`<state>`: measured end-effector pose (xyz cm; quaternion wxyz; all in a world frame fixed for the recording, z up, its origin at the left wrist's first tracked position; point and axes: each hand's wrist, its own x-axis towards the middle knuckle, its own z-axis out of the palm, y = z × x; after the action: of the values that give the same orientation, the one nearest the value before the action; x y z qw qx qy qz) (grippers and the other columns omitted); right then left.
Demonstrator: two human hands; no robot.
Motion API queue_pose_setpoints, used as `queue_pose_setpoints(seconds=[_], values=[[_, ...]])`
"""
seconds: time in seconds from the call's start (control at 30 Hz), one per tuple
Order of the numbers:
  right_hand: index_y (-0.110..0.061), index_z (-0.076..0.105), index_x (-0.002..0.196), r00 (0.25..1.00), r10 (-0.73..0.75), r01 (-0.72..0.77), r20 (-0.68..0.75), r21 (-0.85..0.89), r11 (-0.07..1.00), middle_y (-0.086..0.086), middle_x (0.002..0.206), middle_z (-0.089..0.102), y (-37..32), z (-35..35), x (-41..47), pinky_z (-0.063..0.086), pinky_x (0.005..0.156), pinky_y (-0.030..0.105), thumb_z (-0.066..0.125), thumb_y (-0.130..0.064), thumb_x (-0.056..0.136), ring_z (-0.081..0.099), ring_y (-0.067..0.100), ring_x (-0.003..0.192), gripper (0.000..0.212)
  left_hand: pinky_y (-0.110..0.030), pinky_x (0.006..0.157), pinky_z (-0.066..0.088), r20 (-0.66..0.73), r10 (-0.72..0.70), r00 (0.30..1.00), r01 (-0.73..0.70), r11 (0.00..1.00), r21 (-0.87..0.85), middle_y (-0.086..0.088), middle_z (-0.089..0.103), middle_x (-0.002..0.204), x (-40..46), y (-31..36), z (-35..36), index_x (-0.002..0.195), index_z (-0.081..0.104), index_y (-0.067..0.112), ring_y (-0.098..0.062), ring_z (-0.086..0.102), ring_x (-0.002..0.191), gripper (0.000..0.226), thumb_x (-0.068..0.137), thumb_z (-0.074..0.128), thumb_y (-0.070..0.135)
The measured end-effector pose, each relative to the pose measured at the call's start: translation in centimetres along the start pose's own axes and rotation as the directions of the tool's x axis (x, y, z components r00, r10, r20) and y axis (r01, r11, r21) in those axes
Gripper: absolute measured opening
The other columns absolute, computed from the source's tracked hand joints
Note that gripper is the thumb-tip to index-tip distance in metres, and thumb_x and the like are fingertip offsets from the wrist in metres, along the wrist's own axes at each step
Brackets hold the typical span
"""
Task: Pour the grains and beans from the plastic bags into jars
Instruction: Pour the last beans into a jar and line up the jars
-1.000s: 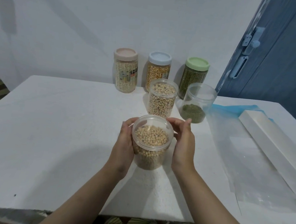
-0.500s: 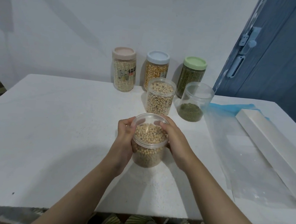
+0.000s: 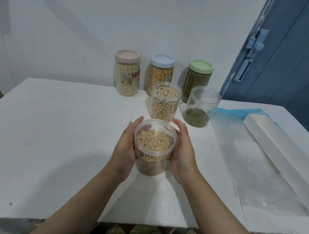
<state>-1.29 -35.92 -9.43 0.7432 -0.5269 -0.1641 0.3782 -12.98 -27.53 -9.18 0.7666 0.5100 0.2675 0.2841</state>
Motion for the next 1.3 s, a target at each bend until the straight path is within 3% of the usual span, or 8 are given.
queue_pose_setpoints(seconds=[0.17, 0.27, 0.4, 0.53, 0.73, 0.9, 1.07, 1.3], values=[[-0.018, 0.059, 0.096, 0.999, 0.033, -0.032, -0.028, 0.044, 0.999, 0.013, 0.118, 0.070, 0.0, 0.0, -0.2, 0.051, 0.097, 0.038, 0.034, -0.044, 0.106, 0.063, 0.028, 0.119, 0.038, -0.036, 0.101, 0.048, 0.012, 0.029, 0.999, -0.030, 0.997, 0.070, -0.001, 0.060, 0.135, 0.0, -0.5, -0.5, 0.133, 0.046, 0.041, -0.017, 0.059, 0.123, 0.049, 0.086, 0.057, 0.049], [-0.020, 0.061, 0.122, 1.000, 0.024, -0.024, -0.005, 0.002, 1.000, 0.009, 0.120, 0.071, -0.1, -0.1, -0.2, 0.054, 0.089, 0.032, 0.031, -0.045, 0.107, 0.066, 0.022, 0.115, 0.042, -0.042, 0.104, 0.048, -0.019, 0.050, 0.999, -0.048, 0.995, 0.093, 0.000, 0.062, 0.132, 0.2, -0.6, -0.4, 0.129, 0.049, 0.040, -0.019, 0.059, 0.123, 0.039, 0.096, 0.036, 0.057], [-0.014, 0.060, 0.110, 1.000, 0.024, -0.024, -0.011, 0.050, 0.998, 0.018, 0.119, 0.067, -0.2, -0.2, 0.0, 0.051, 0.100, 0.041, 0.035, -0.043, 0.106, 0.062, 0.030, 0.120, 0.039, -0.038, 0.104, 0.048, -0.024, 0.020, 1.000, -0.019, 0.999, 0.028, -0.004, 0.062, 0.132, 0.3, -0.4, -0.2, 0.134, 0.048, 0.030, -0.018, 0.060, 0.121, 0.048, 0.098, 0.026, 0.053], [-0.017, 0.062, 0.129, 0.998, 0.032, -0.033, 0.053, 0.013, 0.999, 0.007, 0.123, 0.070, -0.4, -0.1, 0.0, 0.054, 0.092, 0.031, 0.029, -0.041, 0.107, 0.065, 0.021, 0.117, 0.046, -0.035, 0.100, 0.049, 0.020, 0.043, 0.999, -0.044, 0.997, 0.065, -0.002, 0.061, 0.132, 0.2, -0.6, -0.3, 0.130, 0.050, 0.032, -0.017, 0.060, 0.121, 0.037, 0.105, 0.026, 0.044], [-0.021, 0.064, 0.121, 0.995, -0.098, 0.096, -0.011, -0.157, 0.983, 0.000, 0.121, 0.068, 0.1, 0.6, 0.0, 0.056, 0.089, 0.030, 0.043, -0.023, 0.105, 0.067, 0.012, 0.109, 0.027, -0.033, 0.096, 0.050, 0.069, 0.107, 0.992, -0.116, 0.981, 0.154, 0.003, 0.058, 0.134, 0.3, -1.0, -0.6, 0.130, 0.051, 0.034, -0.014, 0.058, 0.122, 0.062, 0.073, 0.064, 0.057], [-0.019, 0.065, 0.113, 0.982, -0.163, 0.147, -0.096, -0.157, 0.977, -0.002, 0.111, 0.068, 0.5, 1.5, 0.2, 0.055, 0.081, 0.021, 0.045, -0.016, 0.103, 0.065, 0.010, 0.103, 0.021, -0.033, 0.095, 0.051, 0.032, 0.140, 0.990, -0.143, 0.968, 0.206, 0.006, 0.061, 0.128, 0.8, -1.2, -0.9, 0.119, 0.056, 0.048, -0.014, 0.060, 0.119, 0.039, 0.080, 0.059, 0.041], [-0.027, 0.060, 0.113, 0.986, -0.161, 0.149, -0.030, -0.239, 0.959, -0.004, 0.116, 0.063, 1.5, 3.7, 2.6, 0.050, 0.099, 0.035, 0.044, -0.025, 0.106, 0.059, 0.015, 0.115, 0.018, -0.040, 0.106, 0.046, -0.069, 0.179, 0.982, -0.157, 0.957, 0.243, 0.005, 0.059, 0.134, 2.5, 0.4, -2.4, 0.117, 0.060, 0.047, -0.014, 0.057, 0.124, 0.040, 0.077, 0.057, 0.043], [-0.020, 0.058, 0.127, 0.974, -0.206, 0.224, 0.089, -0.467, 0.855, -0.007, 0.119, 0.061, 1.0, 7.8, 8.2, 0.044, 0.097, 0.029, 0.038, -0.025, 0.108, 0.056, 0.012, 0.114, 0.029, -0.017, 0.083, 0.045, -0.138, 0.235, 0.962, -0.176, 0.924, 0.339, 0.007, 0.055, 0.131, 7.1, 3.0, -5.8, 0.127, 0.051, 0.035, -0.004, 0.055, 0.114, 0.028, 0.099, 0.050, 0.030]])
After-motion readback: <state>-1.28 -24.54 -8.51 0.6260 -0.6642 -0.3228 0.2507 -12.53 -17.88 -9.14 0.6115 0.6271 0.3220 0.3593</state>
